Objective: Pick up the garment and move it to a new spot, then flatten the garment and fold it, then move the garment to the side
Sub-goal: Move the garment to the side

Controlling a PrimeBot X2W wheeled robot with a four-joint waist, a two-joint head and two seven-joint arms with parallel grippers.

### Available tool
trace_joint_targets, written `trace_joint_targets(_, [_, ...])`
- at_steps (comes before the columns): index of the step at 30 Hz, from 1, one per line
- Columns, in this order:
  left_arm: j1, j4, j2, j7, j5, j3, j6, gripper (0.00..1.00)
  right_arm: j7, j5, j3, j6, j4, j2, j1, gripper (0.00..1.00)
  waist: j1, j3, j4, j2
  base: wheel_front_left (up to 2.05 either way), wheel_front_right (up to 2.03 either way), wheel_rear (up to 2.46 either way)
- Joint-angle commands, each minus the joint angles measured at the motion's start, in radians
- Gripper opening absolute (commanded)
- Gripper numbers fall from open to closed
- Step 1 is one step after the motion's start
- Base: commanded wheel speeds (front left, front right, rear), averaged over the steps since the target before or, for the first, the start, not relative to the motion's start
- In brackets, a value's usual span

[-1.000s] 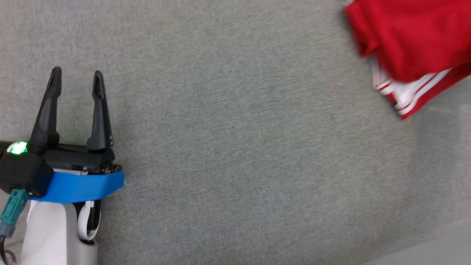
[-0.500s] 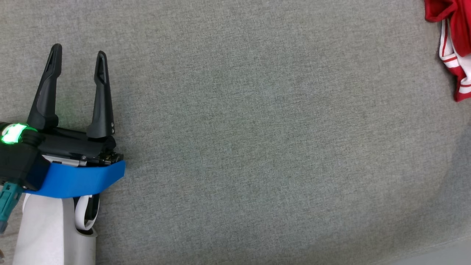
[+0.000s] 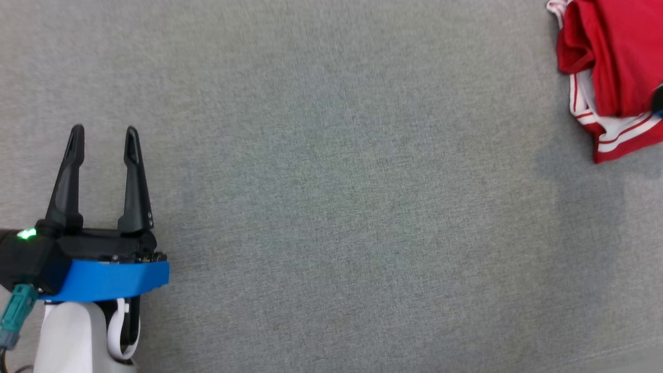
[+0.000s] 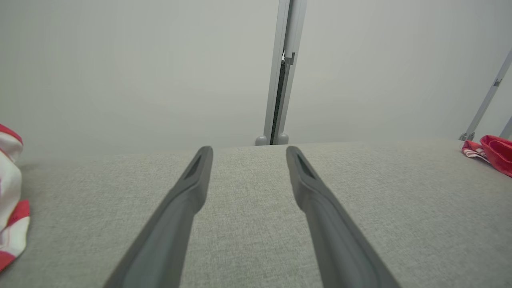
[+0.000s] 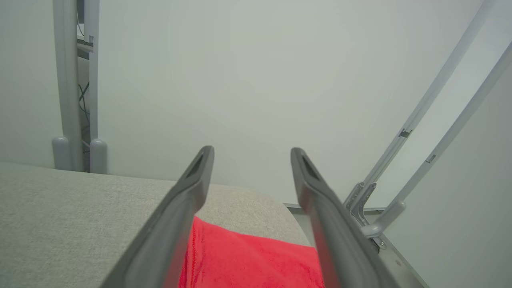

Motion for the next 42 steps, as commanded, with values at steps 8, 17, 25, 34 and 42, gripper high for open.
trace_joint_targets(8, [0.086, 0.048, -0.019, 0.001, -0.007, 0.040, 0.004, 1.00, -0.008, 0.033, 0.136, -0.001, -0.132, 0.132, 0.172, 1.00, 0.0000, -0.170, 0.058, -0.0001, 0.00, 0.00, 0.00])
trace_joint_targets(17, [0.151, 0.089, -0.027, 0.000, -0.018, 0.044, 0.005, 1.00, -0.008, 0.111, 0.221, -0.001, -0.247, 0.228, 0.411, 1.00, 0.0000, -0.262, 0.093, -0.0001, 0.00, 0.00, 0.00])
trace_joint_targets(25, [0.223, 0.108, -0.028, 0.000, -0.037, 0.029, 0.022, 1.00, -0.008, 0.144, 0.223, -0.001, -0.324, 0.265, 0.629, 1.00, 0.0000, -0.346, 0.099, -0.0001, 0.00, 0.00, 0.00])
trace_joint_targets(34, [0.293, 0.129, -0.028, 0.000, -0.051, 0.005, 0.038, 1.00, -0.008, 0.161, 0.193, -0.001, -0.369, 0.298, 0.783, 1.00, 0.0000, -0.421, 0.105, -0.0001, 0.00, 0.00, 0.00])
trace_joint_targets(42, [0.322, 0.145, -0.028, 0.000, -0.043, -0.004, 0.037, 1.00, -0.008, 0.159, 0.184, -0.001, -0.373, 0.311, 0.836, 1.00, 0.0000, -0.445, 0.108, -0.0001, 0.00, 0.00, 0.00])
